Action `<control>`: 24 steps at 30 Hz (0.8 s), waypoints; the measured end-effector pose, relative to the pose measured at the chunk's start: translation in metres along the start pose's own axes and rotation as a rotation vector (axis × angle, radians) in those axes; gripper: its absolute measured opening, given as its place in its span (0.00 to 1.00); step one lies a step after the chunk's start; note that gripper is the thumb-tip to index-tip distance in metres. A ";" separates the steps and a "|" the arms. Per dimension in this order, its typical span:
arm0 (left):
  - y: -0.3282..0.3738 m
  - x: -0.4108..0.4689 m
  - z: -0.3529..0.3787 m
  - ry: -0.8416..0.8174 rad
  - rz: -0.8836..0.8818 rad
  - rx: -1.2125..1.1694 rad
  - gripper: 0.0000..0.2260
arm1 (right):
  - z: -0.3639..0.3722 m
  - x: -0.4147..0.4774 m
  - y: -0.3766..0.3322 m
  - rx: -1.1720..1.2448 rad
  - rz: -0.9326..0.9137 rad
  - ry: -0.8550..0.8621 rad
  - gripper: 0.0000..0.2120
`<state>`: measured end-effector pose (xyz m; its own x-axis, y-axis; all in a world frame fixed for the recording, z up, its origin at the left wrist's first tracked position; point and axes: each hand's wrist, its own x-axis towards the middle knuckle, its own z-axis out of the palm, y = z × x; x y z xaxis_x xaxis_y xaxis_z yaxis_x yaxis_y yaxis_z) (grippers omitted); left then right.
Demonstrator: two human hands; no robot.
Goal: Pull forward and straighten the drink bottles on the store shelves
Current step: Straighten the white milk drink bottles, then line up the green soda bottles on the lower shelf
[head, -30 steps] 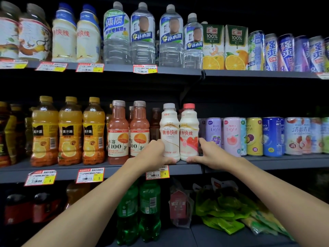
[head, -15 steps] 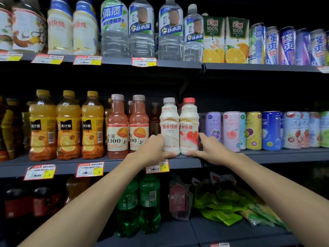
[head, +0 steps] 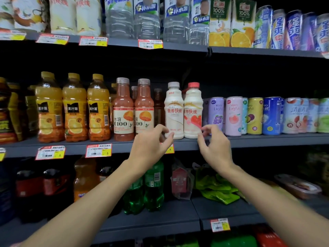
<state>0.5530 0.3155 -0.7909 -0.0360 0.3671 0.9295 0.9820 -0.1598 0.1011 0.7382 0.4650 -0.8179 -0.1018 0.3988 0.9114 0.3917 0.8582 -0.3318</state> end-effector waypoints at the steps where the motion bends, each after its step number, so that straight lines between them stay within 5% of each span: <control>1: -0.002 -0.014 -0.002 0.031 0.046 -0.012 0.09 | 0.005 -0.014 -0.004 0.004 -0.016 0.050 0.08; 5: -0.019 -0.066 -0.001 0.043 0.154 -0.015 0.09 | 0.032 -0.065 -0.020 0.090 -0.033 0.123 0.06; 13: -0.062 -0.140 0.011 0.000 0.037 0.078 0.07 | 0.083 -0.142 -0.036 0.120 0.119 -0.027 0.07; 19: -0.084 -0.186 0.027 -0.049 -0.175 0.196 0.13 | 0.116 -0.180 -0.036 0.043 0.231 -0.161 0.10; 24: -0.083 -0.216 0.044 -0.063 -0.445 0.266 0.22 | 0.141 -0.204 -0.040 -0.049 0.403 -0.291 0.27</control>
<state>0.4879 0.2897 -1.0155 -0.4572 0.4021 0.7933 0.8878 0.2593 0.3803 0.6146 0.3953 -1.0252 -0.1813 0.7755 0.6048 0.4945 0.6034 -0.6256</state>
